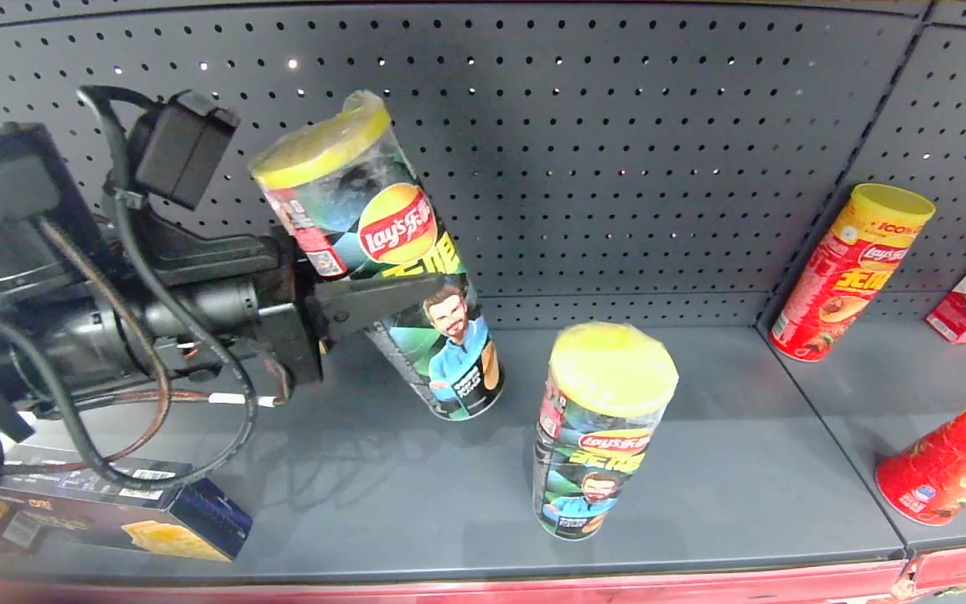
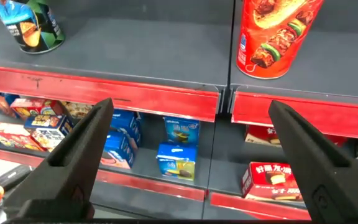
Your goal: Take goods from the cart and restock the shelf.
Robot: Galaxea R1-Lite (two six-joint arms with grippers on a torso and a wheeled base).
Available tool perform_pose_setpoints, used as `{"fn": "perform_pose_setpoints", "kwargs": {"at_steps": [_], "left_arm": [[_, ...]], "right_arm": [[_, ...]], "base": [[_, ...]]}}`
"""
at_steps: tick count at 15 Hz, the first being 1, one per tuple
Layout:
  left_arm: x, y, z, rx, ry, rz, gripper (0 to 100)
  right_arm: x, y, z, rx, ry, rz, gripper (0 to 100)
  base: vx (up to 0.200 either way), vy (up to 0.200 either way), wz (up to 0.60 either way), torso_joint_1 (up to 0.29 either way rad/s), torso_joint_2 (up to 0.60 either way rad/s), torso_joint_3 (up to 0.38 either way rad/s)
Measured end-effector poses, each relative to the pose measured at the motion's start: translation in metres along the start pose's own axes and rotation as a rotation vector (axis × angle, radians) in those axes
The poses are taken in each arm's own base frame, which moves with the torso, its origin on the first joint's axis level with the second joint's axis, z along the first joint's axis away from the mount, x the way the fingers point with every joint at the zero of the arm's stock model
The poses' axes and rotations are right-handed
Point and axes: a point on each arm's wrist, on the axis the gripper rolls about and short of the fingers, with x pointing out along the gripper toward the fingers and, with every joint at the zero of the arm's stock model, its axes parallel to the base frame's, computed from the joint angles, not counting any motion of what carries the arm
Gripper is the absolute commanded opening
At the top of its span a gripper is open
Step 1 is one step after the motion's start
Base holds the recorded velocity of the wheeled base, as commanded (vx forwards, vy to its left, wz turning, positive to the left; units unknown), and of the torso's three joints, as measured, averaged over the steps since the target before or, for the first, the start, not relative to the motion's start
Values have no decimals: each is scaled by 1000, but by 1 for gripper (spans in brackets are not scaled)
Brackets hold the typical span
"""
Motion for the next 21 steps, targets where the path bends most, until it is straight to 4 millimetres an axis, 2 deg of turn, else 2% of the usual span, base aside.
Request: {"fn": "perform_pose_setpoints", "kwargs": {"at_steps": [3,7,12,15,21], "left_arm": [[27,18,-5,-22,26,-19,0],[54,35,-6,-101,144,-40,0],[86,63,-8,-1,208,-37,0],[95,73,-20,-60,280,-33,0],[104,90,-36,79,306,-12,0]], "right_arm": [[0,0,0,0,0,0,100],[0,0,0,0,1,0,100],[0,0,0,0,1,0,100],[0,0,0,-1,2,0,100],[0,0,0,-1,2,0,100]], "base": [[0,0,0,0,0,0],[0,0,0,0,0,0],[0,0,0,0,0,0],[0,0,0,0,0,0],[0,0,0,0,0,0]]}}
